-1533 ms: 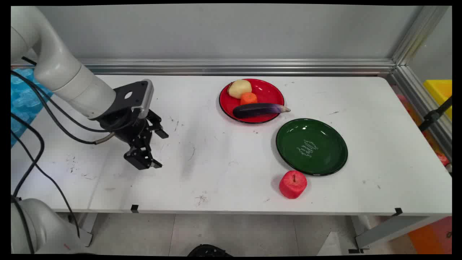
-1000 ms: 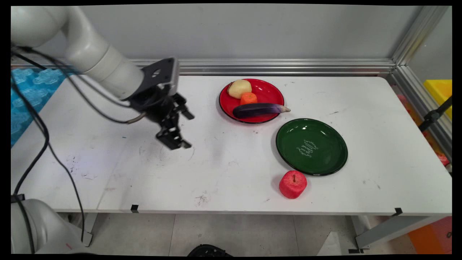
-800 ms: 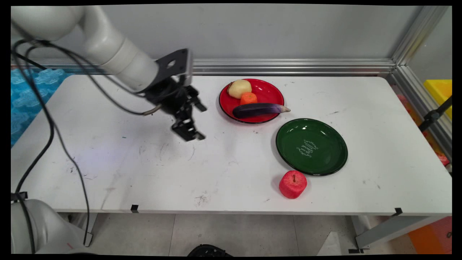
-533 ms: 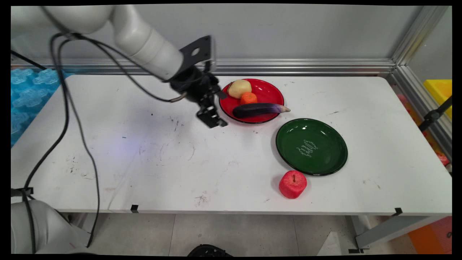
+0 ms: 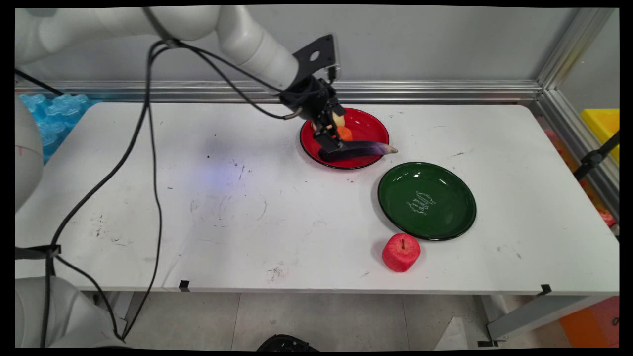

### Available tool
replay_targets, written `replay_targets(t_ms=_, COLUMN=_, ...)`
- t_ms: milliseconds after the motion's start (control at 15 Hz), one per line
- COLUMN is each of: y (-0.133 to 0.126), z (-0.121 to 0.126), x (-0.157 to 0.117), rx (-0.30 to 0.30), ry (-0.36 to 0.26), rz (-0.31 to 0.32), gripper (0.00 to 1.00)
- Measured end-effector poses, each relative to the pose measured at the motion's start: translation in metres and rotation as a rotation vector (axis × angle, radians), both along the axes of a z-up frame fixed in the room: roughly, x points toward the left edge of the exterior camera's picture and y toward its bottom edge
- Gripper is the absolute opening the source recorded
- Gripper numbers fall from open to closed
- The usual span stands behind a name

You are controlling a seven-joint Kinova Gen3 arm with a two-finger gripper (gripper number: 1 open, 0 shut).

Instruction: Pick up the eggplant from the red plate

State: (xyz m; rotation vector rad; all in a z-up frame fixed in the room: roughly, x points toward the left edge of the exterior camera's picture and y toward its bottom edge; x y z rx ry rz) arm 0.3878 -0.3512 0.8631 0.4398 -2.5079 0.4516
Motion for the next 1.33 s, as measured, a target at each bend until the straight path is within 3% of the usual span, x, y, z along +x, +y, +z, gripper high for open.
replay_targets(t_ms=333, y=-0.044, z=-0.023, x=-0.016, rx=-0.003, ry=-0.019, rz=-0.028, gripper=1.00)
replay_targets(t_ms=667, y=-0.072, z=-0.047, x=-0.025, rx=0.016, ry=-0.035, rz=-0.050, gripper=1.00)
replay_targets(t_ms=1333, y=-0.094, z=-0.084, x=-0.031, rx=0.065, ry=-0.044, rz=-0.072, gripper=1.00)
